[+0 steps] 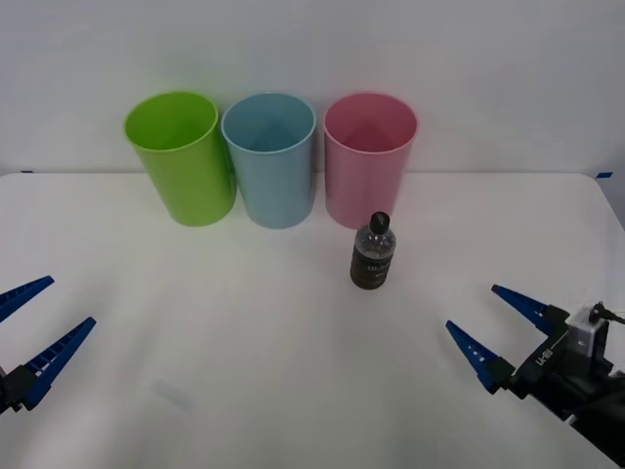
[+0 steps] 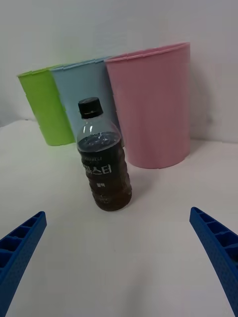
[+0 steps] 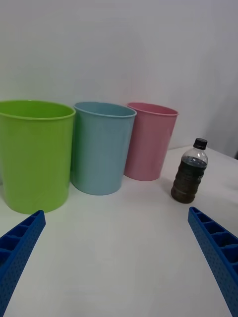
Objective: Grasp the object on the table and drop it into the matching bin: aluminum can to the light blue bin, PET bottle to the pink bin.
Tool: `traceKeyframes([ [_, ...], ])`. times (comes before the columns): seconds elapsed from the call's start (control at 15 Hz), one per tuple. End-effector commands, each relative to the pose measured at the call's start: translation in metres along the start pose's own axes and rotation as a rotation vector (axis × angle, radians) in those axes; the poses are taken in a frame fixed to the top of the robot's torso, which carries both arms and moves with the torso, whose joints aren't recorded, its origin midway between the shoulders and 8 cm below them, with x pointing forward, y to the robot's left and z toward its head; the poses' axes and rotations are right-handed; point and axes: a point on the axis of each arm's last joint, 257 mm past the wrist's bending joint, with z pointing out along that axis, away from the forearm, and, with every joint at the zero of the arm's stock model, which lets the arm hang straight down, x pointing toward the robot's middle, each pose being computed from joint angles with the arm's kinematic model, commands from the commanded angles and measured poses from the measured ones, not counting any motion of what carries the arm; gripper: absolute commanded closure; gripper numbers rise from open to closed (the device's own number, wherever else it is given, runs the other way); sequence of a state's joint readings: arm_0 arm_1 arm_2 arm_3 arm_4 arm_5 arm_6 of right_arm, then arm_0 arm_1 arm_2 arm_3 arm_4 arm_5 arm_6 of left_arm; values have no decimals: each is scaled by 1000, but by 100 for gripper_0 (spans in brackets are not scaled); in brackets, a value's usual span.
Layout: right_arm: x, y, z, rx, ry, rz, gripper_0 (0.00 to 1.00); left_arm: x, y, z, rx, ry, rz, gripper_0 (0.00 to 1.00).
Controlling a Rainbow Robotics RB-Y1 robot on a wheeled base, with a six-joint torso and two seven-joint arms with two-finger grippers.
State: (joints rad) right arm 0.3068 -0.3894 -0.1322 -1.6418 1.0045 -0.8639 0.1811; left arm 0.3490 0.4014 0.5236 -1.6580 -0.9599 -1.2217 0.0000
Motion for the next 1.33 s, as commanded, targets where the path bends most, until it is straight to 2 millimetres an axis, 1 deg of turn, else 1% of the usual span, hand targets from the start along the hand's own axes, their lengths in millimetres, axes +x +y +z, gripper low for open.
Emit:
traceKeyframes([
  [0.07, 5, 5, 21, 19, 3, -21, 0, 0, 0, 0, 0, 0, 0, 0],
  [0.33, 11, 14, 49, 49, 10, -18, 0, 0, 0, 0, 0, 0, 0, 0],
  [0.6, 16, 18, 73, 78, 28, -31, 0, 0, 0, 0, 0, 0, 0, 0],
  [0.73, 22, 21, 87, 78, 38, -25, 0, 0, 0, 0, 0, 0, 0, 0],
  [0.8, 26, 20, 96, 77, 42, -24, 0, 0, 0, 0, 0, 0, 0, 0],
  [1.07, 35, 21, 128, 80, 47, -27, 0, 0, 0, 0, 0, 0, 0, 0],
  [1.2, 36, 20, 146, 86, 47, -24, 0, 0, 0, 0, 0, 0, 0, 0],
  [1.33, 36, 20, 158, 91, 48, -29, 0, 0, 0, 0, 0, 0, 0, 0],
])
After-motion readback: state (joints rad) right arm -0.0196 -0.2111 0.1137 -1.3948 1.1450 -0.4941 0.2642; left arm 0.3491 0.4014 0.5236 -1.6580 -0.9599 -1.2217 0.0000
